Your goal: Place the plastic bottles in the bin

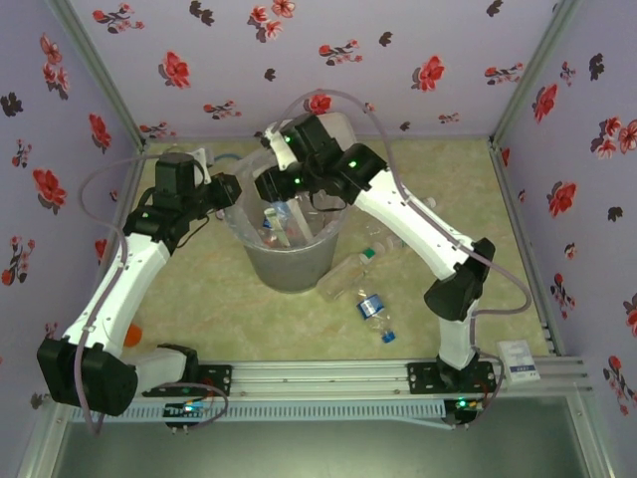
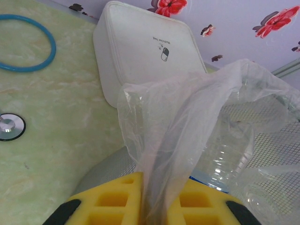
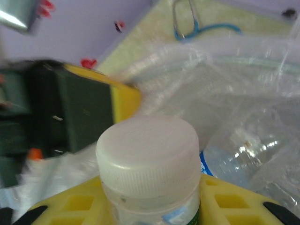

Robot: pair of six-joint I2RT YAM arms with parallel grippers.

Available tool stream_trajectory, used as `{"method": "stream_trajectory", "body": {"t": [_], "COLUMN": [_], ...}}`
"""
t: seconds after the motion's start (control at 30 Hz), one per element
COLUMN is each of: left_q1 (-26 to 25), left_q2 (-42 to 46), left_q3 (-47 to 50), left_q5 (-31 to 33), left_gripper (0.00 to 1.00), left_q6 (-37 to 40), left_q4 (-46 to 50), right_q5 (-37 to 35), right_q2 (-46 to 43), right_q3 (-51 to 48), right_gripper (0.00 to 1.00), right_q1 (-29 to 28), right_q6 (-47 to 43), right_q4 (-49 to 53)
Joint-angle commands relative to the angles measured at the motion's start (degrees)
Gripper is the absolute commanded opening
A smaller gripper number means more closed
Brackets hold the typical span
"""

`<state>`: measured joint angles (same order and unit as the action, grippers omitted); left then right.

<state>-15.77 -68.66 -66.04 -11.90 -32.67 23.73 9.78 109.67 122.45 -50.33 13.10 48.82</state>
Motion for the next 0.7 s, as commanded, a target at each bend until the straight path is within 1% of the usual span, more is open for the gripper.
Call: {"method": "stream_trajectory", "body": {"t": [0.0, 0.03, 0.07, 0.1, 0.13, 0.17, 0.2, 0.23, 0.27, 0.3, 0.4, 0.5, 0.6, 0.67], "left_q1": [-0.39, -0.35, -0.39, -0.33, -0.27, -0.28, -0.31, -0.22, -0.2, -0.23, -0.19, -0.07, -0.13, -0.08], "left_q2": [-0.89, -0.86, -0.81, -0.7, -0.69, -0.54, -0.51, -0.58, -0.65, -0.58, -0.29, -0.33, -0.78, -1.1], "left_q3": [1.79, 1.71, 1.7, 1.7, 1.77, 1.87, 1.96, 2.05, 2.06, 2.13, 2.41, 2.56, 2.67, 2.67], "left_q5": [0.85, 0.83, 0.83, 0.84, 0.85, 0.83, 0.83, 0.83, 0.83, 0.83, 0.83, 0.91, 0.86, 0.83], "left_gripper": [0.13, 0.13, 0.13, 0.13, 0.13, 0.13, 0.13, 0.13, 0.13, 0.13, 0.13, 0.13, 0.13, 0.13], "left_q6": [0.84, 0.88, 0.95, 0.94, 1.02, 1.04, 1.05, 1.09, 1.03, 1.03, 1.0, 0.94, 0.7, 0.63], "left_q4": [0.36, 0.44, 0.53, 0.54, 0.53, 0.57, 0.55, 0.62, 0.66, 0.71, 0.62, 0.53, 0.1, 0.0], "right_q5": [0.16, 0.07, -0.14, -0.33, -0.47, -0.31, -0.21, 0.11, 0.99, 1.68, 1.39, 2.69, 4.18, 5.89], "right_q2": [0.33, 0.6, 0.81, 0.99, 0.9, 0.42, -0.31, -0.87, -1.46, -1.99, -2.72, -2.38, -1.92, -1.39], "right_q3": [-4.44, -5.21, -5.64, -5.74, -5.74, -5.74, -5.76, -5.53, -4.84, -3.86, -1.25, -0.06, -2.92, -5.45], "right_gripper": [0.1, 0.13, 0.18, 0.26, 0.36, 0.49, 0.67, 0.76, 0.83, 0.87, 0.86, 0.8, 0.67, 0.56], "right_q1": [-0.68, -0.7, -0.58, -0.52, -0.34, 0.07, 0.68, 1.5, 2.48, 3.33, 4.35, 4.25, 4.0, 3.4], "right_q6": [-2.11, -2.2, -2.29, -2.46, -2.76, -3.35, -3.52, -3.52, -3.37, -3.17, -3.06, -3.18, -2.95, -2.37], "right_q4": [1.88, 1.96, 2.43, 3.05, 3.57, 3.87, 3.84, 3.88, 4.1, 4.7, 7.23, 10.22, 10.34, 9.8]}}
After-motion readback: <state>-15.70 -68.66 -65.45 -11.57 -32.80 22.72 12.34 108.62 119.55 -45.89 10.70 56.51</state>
